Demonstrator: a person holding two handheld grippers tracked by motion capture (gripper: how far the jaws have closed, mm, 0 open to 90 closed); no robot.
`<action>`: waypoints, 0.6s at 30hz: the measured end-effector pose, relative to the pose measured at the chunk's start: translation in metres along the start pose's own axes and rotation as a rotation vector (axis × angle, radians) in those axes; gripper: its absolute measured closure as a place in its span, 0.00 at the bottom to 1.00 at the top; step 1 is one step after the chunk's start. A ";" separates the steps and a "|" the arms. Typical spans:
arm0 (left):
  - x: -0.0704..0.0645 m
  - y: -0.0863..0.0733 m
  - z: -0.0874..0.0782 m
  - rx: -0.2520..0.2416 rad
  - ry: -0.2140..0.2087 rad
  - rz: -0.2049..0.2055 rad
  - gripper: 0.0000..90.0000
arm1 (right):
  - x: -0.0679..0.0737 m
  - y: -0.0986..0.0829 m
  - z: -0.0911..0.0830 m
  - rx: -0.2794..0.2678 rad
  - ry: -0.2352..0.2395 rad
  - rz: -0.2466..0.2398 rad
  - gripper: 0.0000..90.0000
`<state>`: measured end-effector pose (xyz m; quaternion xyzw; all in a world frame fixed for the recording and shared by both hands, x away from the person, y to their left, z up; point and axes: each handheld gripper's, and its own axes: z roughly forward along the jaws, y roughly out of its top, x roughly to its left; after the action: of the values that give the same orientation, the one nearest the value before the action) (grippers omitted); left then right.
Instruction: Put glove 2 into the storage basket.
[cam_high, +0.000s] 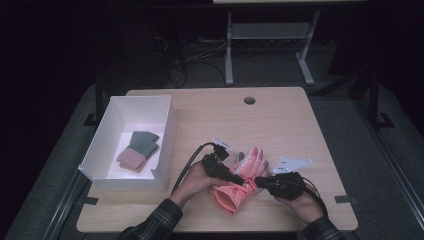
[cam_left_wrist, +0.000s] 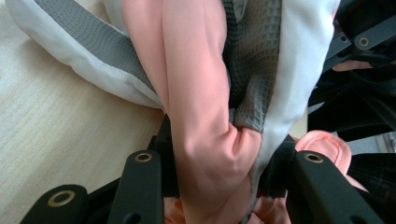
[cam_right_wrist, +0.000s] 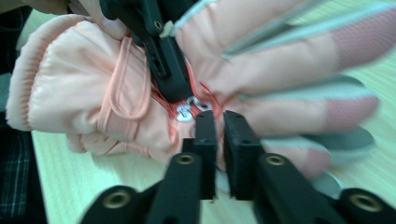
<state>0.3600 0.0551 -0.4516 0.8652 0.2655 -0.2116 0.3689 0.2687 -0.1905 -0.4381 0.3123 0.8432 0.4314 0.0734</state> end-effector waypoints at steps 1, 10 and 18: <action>0.000 0.000 -0.001 -0.001 -0.005 -0.003 0.66 | -0.001 -0.001 -0.004 0.000 -0.004 0.004 0.86; -0.008 0.003 -0.013 -0.069 0.008 -0.020 0.67 | -0.008 -0.014 -0.022 0.009 -0.041 0.071 0.50; -0.016 0.003 -0.032 -0.094 0.042 -0.038 0.67 | -0.017 -0.028 -0.029 0.036 -0.106 0.119 0.25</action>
<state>0.3554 0.0719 -0.4208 0.8460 0.2993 -0.1878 0.3993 0.2577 -0.2322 -0.4441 0.3856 0.8256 0.4026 0.0867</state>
